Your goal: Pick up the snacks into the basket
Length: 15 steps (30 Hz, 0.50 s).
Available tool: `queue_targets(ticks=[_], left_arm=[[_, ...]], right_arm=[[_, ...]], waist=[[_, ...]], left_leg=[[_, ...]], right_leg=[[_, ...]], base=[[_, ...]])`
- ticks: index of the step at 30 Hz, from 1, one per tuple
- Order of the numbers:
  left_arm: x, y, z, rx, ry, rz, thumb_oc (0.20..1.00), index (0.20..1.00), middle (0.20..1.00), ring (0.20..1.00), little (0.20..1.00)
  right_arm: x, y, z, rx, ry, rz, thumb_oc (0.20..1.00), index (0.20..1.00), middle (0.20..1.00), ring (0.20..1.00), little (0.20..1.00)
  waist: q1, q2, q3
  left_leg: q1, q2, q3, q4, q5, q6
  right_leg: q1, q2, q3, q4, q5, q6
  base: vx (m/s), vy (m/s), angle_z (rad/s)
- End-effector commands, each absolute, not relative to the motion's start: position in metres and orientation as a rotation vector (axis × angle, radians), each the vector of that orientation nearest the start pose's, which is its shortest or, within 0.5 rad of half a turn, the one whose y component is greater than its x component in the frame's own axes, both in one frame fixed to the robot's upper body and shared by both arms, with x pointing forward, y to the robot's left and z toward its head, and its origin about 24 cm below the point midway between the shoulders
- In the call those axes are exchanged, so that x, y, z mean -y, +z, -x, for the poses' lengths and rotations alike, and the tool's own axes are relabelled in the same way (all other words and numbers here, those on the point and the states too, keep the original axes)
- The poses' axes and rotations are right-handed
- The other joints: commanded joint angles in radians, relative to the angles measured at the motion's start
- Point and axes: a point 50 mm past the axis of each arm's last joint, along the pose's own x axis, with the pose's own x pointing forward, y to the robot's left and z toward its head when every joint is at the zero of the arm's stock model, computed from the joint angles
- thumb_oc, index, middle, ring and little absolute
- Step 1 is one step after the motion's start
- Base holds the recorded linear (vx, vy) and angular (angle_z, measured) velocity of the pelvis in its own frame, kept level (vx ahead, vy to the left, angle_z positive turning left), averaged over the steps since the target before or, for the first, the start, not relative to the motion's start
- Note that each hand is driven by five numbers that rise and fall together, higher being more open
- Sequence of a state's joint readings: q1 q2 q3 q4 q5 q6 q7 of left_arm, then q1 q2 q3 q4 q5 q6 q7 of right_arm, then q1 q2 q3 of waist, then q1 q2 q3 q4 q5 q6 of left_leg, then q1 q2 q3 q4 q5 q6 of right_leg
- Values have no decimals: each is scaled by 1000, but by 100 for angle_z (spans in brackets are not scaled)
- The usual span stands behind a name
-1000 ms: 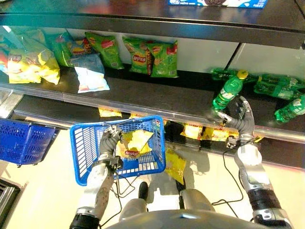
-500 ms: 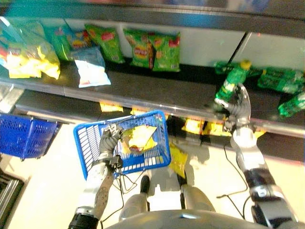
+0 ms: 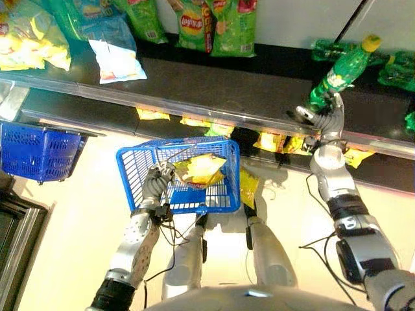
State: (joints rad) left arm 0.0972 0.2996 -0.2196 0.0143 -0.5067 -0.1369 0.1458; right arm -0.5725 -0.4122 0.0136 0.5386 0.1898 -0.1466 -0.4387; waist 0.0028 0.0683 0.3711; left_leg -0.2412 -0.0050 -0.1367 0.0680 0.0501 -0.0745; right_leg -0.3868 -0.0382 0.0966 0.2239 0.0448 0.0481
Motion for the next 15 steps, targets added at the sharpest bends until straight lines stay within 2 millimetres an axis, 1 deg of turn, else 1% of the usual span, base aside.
queue_targets(ticks=[1,4,6,12,15], left_arm=[[-165,96,-232,309,-109,257,200,200,200,200,200],[-166,97,-232,313,-103,254,200,200,200,200,200],[-166,97,-233,314,-97,253,200,200,200,200,200],[-169,96,-235,317,-70,246,200,200,200,200,200],[-170,96,-235,320,-59,249,200,200,200,200,200]], right_arm=[[244,162,-357,363,-486,171,1000,1000,1000,1000,1000],[242,166,-358,376,-489,152,1000,1000,1000,1000,1000],[241,161,-356,370,-488,150,1000,1000,1000,1000,1000],[242,139,-341,331,-500,162,1000,1000,1000,1000,1000],[243,130,-334,318,-506,164,1000,1000,1000,1000,1000]], waist=[[34,-34,-63],[35,-33,-62],[33,-34,-65],[21,-42,-79],[17,-47,-85]], left_leg=[[-6,-68,-5,93,-119,47],[-6,-67,-5,88,-116,46],[-2,-67,-3,84,-115,47],[22,-64,-5,76,-123,51],[29,-62,-6,76,-128,53]], right_leg=[[21,-39,10,-24,-51,76],[19,-39,7,-23,-52,76],[22,-40,5,-23,-53,77],[45,-44,5,-31,-60,79],[54,-46,5,-37,-60,80]], base=[[0,0,0],[4,-1,5],[16,1,9],[11,-1,2],[0,0,0]])
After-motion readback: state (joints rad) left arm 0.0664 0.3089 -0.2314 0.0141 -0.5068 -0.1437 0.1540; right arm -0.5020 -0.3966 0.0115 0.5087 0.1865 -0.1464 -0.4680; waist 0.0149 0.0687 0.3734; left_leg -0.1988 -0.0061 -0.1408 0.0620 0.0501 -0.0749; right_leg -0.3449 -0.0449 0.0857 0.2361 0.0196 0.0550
